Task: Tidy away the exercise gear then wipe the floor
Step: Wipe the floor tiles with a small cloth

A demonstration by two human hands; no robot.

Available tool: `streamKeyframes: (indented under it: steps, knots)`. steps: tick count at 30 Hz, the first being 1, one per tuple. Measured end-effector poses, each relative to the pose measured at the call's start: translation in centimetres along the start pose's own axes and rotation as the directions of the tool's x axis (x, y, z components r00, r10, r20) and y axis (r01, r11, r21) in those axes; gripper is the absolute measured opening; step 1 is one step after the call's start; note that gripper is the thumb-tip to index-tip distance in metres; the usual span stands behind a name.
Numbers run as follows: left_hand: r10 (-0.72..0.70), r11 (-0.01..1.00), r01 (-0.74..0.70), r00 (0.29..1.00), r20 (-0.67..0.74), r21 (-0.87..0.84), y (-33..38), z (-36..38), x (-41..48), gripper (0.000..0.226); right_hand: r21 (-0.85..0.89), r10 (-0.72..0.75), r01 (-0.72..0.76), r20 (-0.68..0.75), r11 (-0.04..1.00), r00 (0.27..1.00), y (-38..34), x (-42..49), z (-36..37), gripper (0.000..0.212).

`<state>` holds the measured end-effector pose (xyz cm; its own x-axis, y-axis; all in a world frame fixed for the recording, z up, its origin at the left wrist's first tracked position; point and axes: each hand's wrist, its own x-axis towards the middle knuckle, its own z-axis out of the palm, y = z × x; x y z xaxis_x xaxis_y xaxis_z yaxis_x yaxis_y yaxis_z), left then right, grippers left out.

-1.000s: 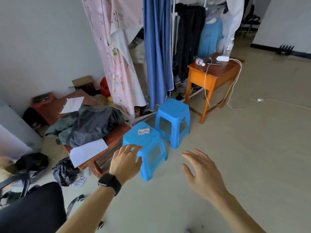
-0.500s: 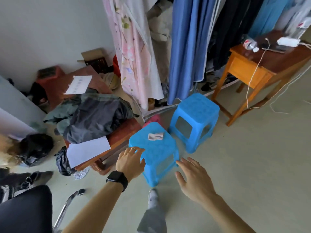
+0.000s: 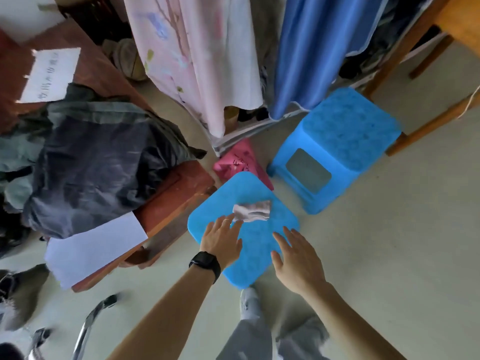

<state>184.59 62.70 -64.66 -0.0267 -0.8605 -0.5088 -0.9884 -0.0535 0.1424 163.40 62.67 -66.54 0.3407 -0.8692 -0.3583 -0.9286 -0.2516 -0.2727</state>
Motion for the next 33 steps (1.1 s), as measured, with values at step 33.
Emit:
streamKeyframes:
  steps: [33]
  knots:
    - [0.691,0.651,-0.681,0.714,-0.11,-0.334,29.1,-29.4,-9.7,0.015,0.619,0.506,-0.23,-0.315,0.751,0.803,8.3,-22.0,-33.4,0.022]
